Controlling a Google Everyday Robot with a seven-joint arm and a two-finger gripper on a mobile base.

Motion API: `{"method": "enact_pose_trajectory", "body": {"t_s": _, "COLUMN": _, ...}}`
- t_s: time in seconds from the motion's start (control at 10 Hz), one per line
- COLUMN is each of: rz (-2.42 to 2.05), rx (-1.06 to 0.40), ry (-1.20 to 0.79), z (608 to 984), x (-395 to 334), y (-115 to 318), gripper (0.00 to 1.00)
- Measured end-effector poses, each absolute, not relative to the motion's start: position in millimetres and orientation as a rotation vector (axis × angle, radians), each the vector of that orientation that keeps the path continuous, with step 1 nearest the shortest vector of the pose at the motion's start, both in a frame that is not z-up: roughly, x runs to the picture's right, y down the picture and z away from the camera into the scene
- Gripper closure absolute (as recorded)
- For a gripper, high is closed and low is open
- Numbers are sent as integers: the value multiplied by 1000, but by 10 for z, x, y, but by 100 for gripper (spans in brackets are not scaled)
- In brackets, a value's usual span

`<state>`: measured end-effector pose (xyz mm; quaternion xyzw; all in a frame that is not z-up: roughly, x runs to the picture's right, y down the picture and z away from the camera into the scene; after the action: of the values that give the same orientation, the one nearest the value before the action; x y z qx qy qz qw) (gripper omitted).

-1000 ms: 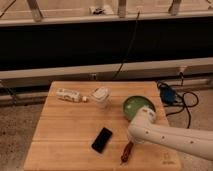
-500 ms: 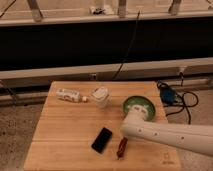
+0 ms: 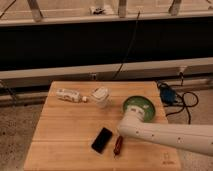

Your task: Drag the pepper across the table

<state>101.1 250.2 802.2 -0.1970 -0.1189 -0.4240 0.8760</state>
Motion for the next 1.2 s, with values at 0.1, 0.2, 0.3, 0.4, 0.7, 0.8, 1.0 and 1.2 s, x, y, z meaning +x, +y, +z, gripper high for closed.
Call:
{"method": "enact_pose_trajectory", "body": {"t_s": 0.1, "rz": -893, "rx": -399, "ry": -249, "z": 8030, "x": 973, "y": 2467, "gripper": 100}}
{"method": "enact_pose_trajectory", "body": {"t_s": 0.2, "rz": -901, "rx": -388, "ry": -247, "z": 8039, "x": 943, "y": 2425, "gripper": 100}}
{"method": "enact_pose_trajectory", "body": {"t_s": 0.3, "rz": -911, "rx": -379, "ry": -247, "z": 8058, "x": 901, "y": 2381, "gripper": 100}}
{"method": "enact_pose_trajectory", "body": {"t_s": 0.4, "rz": -923, "rx": -373, "ry": -252, "z": 8087, "x": 849, "y": 2336, "gripper": 100}}
{"method": "enact_pose_trajectory", "body": {"t_s": 0.7, "rz": -968, "rx": -381, "ry": -253, "z": 8239, "x": 719, "y": 2198, "gripper": 100}}
{"method": "enact_pose_trajectory", "body": {"t_s": 0.8, "rz": -981, "rx": -381, "ry": -252, "z": 8293, "x": 680, "y": 2150, "gripper": 100}}
{"method": "enact_pose_trajectory", "body": {"t_s": 1.0, "rz": -1006, "rx": -378, "ry": -251, "z": 8402, "x": 602, "y": 2039, "gripper": 100}}
{"method": "enact_pose_trajectory", "body": {"t_s": 1.2, "rz": -1021, "rx": -371, "ry": -257, "z": 8461, "x": 544, "y": 1967, "gripper": 100}}
